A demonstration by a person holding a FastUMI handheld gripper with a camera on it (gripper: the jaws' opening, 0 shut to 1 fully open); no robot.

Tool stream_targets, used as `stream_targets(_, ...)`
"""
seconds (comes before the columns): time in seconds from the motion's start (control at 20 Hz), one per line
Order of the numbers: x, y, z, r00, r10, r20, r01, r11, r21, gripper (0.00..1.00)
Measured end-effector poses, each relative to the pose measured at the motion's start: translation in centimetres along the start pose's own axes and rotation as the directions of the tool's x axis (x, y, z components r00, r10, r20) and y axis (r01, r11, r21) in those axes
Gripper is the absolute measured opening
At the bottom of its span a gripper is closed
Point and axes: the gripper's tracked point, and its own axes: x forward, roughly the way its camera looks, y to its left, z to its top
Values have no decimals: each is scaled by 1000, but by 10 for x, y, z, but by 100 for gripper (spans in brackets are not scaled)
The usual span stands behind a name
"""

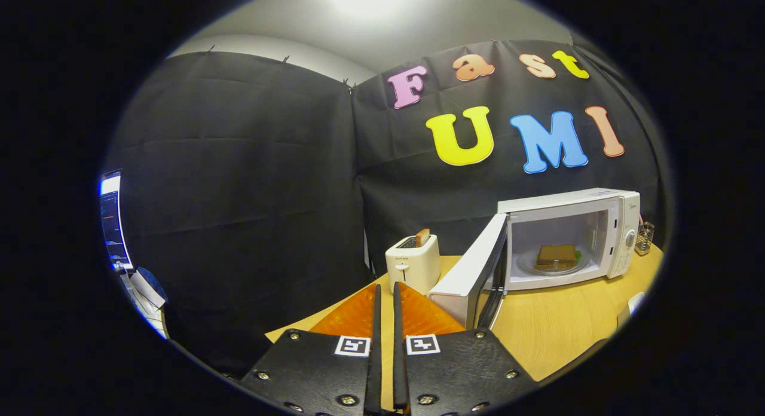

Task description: Open the microwave, put the food inside, and close the microwave door.

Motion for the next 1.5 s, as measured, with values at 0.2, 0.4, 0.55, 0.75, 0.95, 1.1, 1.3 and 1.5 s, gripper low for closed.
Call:
stream_targets(0.2,-3,-13,-1,999,-36,29,36,999,-11,1)
stream_targets(0.4,-15,-34,5,996,-67,60,68,998,-15,1)
stream_targets(0.55,-27,-56,8,992,-98,75,99,995,-5,1)
stream_targets(0.75,-44,-98,10,978,-184,102,185,983,1,1)
stream_targets(0.95,-55,-146,13,959,-264,100,263,965,21,1)
stream_targets(1.1,-63,-180,18,941,-320,110,319,947,23,1)
stream_targets(1.3,-73,-222,23,918,-379,118,379,925,21,1)
stream_targets(1.5,-75,-264,29,892,-436,115,438,899,15,1)
